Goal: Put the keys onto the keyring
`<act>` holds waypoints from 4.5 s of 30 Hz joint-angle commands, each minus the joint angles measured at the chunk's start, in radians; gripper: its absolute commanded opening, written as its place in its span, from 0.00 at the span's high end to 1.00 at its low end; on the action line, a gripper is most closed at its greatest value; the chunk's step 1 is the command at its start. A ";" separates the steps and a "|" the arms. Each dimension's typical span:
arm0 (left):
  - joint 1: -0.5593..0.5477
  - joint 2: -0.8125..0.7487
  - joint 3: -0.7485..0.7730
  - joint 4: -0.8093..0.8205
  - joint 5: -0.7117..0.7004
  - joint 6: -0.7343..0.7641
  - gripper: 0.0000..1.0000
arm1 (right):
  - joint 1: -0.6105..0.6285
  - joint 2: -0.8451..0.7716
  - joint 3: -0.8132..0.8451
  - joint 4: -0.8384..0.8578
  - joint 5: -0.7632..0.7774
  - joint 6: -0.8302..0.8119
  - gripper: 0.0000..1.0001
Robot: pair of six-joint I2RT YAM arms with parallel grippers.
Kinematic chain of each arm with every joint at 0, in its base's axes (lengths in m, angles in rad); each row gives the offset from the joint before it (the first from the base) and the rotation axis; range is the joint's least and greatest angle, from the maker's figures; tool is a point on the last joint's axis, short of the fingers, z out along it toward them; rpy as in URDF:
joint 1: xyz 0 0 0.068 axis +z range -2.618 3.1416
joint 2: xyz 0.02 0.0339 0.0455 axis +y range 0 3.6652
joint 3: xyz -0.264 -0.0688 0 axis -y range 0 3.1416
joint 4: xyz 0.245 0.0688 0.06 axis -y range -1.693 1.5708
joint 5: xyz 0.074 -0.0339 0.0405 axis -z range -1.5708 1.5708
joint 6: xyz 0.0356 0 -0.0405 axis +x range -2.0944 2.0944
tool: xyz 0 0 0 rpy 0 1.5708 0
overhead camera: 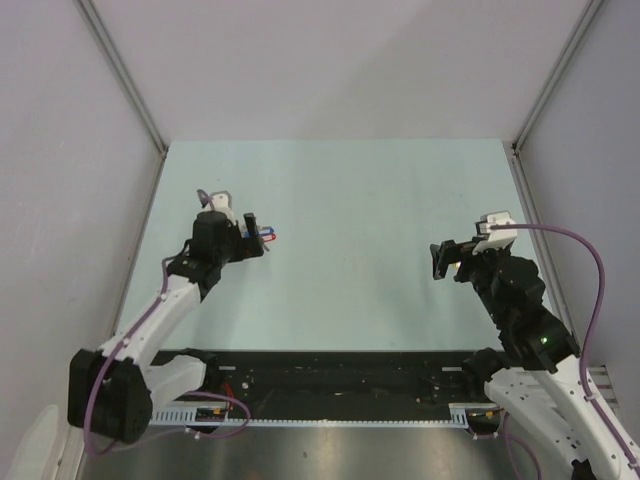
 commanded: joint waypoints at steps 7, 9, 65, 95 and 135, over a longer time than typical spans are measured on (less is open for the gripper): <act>0.154 0.399 0.170 0.129 0.257 -0.011 0.00 | 0.052 -0.057 -0.042 0.048 -0.032 0.020 0.00; 0.165 0.463 0.229 0.126 0.282 0.003 0.00 | 0.060 -0.056 -0.043 0.048 -0.021 0.015 0.00; 0.105 0.764 0.448 -0.176 0.134 0.072 0.00 | 0.064 -0.123 -0.065 0.062 -0.054 0.000 0.00; -0.529 0.790 0.528 0.180 0.448 -0.488 0.00 | 0.061 -0.119 -0.072 0.073 -0.063 -0.005 0.00; -0.206 -0.574 -0.056 -0.069 -0.114 0.186 0.00 | 0.457 1.219 0.501 0.068 -0.052 -0.105 0.52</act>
